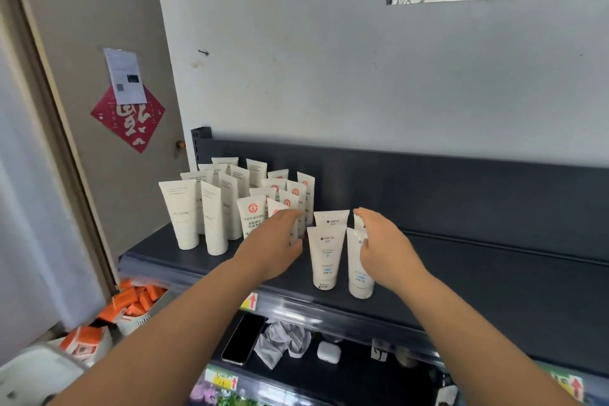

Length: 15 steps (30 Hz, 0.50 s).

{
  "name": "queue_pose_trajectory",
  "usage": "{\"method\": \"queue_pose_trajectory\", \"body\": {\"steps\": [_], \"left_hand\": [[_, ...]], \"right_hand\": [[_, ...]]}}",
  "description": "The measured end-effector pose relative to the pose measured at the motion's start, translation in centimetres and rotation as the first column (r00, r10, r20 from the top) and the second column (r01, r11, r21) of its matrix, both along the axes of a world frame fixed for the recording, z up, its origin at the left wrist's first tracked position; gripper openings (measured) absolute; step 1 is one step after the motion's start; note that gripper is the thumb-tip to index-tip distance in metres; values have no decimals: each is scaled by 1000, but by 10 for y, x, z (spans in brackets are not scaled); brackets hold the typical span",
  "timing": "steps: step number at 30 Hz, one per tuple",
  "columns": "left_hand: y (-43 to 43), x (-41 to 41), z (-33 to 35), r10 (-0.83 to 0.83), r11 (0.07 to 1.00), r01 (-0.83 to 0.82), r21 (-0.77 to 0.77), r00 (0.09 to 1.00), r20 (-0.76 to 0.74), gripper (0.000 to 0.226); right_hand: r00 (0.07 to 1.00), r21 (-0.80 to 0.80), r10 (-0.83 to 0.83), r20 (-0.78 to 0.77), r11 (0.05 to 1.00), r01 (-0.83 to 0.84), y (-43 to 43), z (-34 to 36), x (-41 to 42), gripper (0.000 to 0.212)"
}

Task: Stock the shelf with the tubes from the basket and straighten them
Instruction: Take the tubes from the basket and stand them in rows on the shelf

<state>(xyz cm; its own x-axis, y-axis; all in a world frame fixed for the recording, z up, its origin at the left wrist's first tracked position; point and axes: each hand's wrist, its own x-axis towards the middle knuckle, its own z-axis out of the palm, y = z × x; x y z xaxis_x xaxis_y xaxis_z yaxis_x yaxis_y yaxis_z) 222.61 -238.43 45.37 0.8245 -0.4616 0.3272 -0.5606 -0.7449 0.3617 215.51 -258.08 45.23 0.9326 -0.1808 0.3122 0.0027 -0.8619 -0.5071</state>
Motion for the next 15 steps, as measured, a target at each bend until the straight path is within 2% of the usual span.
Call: {"method": "queue_pose_trajectory", "body": {"steps": [8, 15], "left_hand": [[79, -2, -6, 142, 983, -144, 115, 989, 29, 65], [185, -6, -15, 322, 925, -313, 215, 947, -10, 72]], "right_hand": [[981, -158, 184, -63, 969, -192, 70, 10, 10, 72], [932, -257, 348, -106, 895, -364, 160, 7, 34, 81]]}}
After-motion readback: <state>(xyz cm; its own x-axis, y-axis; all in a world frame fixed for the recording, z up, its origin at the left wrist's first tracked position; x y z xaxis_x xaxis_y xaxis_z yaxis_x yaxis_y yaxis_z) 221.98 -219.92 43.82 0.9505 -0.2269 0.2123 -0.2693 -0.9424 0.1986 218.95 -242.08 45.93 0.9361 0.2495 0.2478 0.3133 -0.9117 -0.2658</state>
